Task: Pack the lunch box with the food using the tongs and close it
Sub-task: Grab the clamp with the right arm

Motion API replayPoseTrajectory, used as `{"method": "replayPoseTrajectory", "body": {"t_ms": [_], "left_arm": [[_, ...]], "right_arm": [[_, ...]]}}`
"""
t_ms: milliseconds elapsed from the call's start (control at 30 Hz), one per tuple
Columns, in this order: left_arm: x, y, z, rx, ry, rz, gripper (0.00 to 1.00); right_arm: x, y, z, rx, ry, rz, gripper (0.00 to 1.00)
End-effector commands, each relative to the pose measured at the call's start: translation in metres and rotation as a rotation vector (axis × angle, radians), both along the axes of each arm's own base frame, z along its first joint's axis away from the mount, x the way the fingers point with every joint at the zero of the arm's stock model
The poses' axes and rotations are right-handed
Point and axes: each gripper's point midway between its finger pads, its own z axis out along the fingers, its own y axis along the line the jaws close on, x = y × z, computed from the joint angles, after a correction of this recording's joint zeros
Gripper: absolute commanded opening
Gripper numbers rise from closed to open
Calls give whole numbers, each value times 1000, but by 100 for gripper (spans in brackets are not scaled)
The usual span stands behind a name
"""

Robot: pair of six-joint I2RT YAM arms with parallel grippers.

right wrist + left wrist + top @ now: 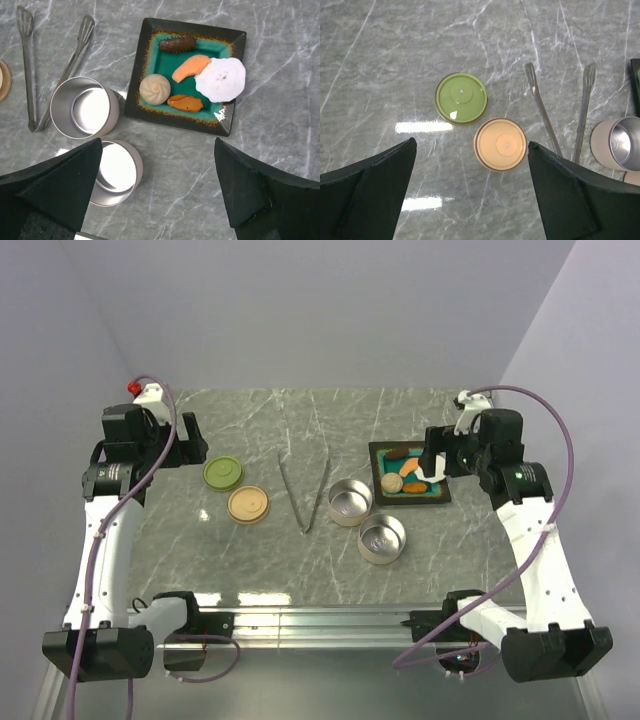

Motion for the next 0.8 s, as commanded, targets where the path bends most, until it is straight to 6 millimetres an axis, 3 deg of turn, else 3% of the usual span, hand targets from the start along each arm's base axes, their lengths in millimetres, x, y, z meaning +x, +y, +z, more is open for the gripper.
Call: {"method": "replayPoseTrajectory", "body": {"t_ms": [0,167,400,433,533,633,767], "left_arm": [[4,4,22,9,-42,17,99],[13,11,22,17,2,61,99],[21,12,18,-28,28,107,99],[23,14,17,-26,29,118,99],[26,25,15,-8,36,183,99],[28,30,14,-6,39,211,99],[28,31,10,-20,41,226,99]], "right_arm": [[13,9,22,33,-36,24,100],[32,39,33,84,-19,52,100],[37,113,44,103,-13,155,100],[32,133,41,114,4,186,100],[24,161,34,162,47,185,100],[22,175,28,201,65,99,99],[-1,217,24,239,111,136,98]]}}
